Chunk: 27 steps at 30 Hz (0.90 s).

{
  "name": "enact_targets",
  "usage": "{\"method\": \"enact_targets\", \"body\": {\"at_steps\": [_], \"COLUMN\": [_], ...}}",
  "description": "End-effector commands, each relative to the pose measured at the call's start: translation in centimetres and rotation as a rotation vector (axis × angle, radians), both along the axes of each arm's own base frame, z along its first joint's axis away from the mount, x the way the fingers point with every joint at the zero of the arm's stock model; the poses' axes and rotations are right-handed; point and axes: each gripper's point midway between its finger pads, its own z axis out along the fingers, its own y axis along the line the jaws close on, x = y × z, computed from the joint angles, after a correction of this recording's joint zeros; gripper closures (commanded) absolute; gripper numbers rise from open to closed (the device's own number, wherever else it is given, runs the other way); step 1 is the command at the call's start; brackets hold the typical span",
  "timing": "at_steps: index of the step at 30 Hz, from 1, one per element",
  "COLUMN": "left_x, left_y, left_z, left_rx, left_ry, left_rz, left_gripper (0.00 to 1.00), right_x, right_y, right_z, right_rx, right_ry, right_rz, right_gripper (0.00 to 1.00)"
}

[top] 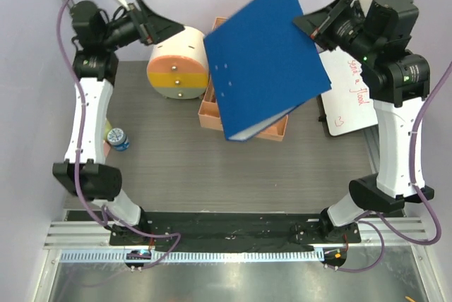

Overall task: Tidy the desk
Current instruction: Move the storage box to the center of the board.

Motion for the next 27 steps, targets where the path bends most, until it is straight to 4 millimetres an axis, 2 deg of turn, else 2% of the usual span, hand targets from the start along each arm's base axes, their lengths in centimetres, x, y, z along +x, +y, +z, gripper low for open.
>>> {"method": "enact_targets", "body": {"at_steps": [1,3,4,5,7,8,10,13,14,16,17,18,19,21,22,24,27], "left_x": [4.6,5.2,5.2,4.7,4.6,4.5,4.6,5.3,5.8,6.1,6.4,6.3,6.4,6.3,6.1,5.7,4.9], "left_y": [-2.8,-3.6,-4.8,-5.2,-5.6,-5.7,-5.7,-5.6,-5.5,-5.9,-6.0,-6.5,-6.5,-7.2,-7.3,-8.0,-8.7], "left_z": [-5.9,-9.3,-11.2,-14.9,-18.8,-21.7,-24.5,-27.4,-29.0,-29.9,-31.3,-31.9,-32.5,-33.7,-34.2,-35.1,-36.9], "left_rx": [0.12,0.241,0.301,0.366,0.477,0.514,0.554,0.601,0.628,0.642,0.662,0.675,0.691,0.712,0.72,0.745,0.787], "left_ry": [0.124,0.117,0.124,0.201,0.208,0.242,0.265,0.282,0.303,0.309,0.329,0.329,0.328,0.338,0.344,0.342,0.344], "left_rz": [0.067,0.083,0.08,0.069,0.08,0.078,0.087,0.096,0.104,0.092,0.093,0.084,0.081,0.067,0.061,0.043,0.016], "left_gripper": [0.06,0.06,0.05,0.05,0.05,0.05,0.05,0.05,0.06,0.05,0.05,0.06,0.06,0.06,0.06,0.06,0.06], "right_x": [-1.6,-2.1,-2.6,-2.8,-3.6,-3.8,-4.2,-4.6,-4.8,-5.4,-5.9,-6.3,-6.8,-7.2,-8.2,-9.0,-9.8], "right_y": [-1.1,-1.9,-2.0,-1.9,-2.5,-2.6,-3.0,-3.5,-3.8,-4.4,-4.9,-5.1,-6.3,-7.6,-8.1,-9.5,-11.2], "right_z": [-4.8,-5.2,-5.5,-5.5,-5.2,-4.8,-4.1,-3.2,-2.8,-1.6,-0.9,-0.4,1.0,2.1,3.3,4.6,4.9], "right_rx": [-0.145,-0.189,-0.198,-0.199,-0.201,-0.202,-0.202,-0.209,-0.209,-0.204,-0.2,-0.199,-0.206,-0.218,-0.22,-0.218,-0.245], "right_ry": [0.083,0.067,0.065,0.056,0.037,0.02,-0.001,-0.024,-0.034,-0.075,-0.096,-0.115,-0.152,-0.176,-0.205,-0.229,-0.244], "right_rz": [-0.013,-0.039,-0.03,-0.021,-0.04,-0.046,-0.059,-0.077,-0.088,-0.121,-0.137,-0.142,-0.199,-0.263,-0.278,-0.343,-0.417], "right_gripper": [0.99,0.99,0.99,0.99,0.99,0.99,0.99,0.99,0.99,0.99,0.99,0.99,0.99,0.99,0.99,0.99,0.99]}}
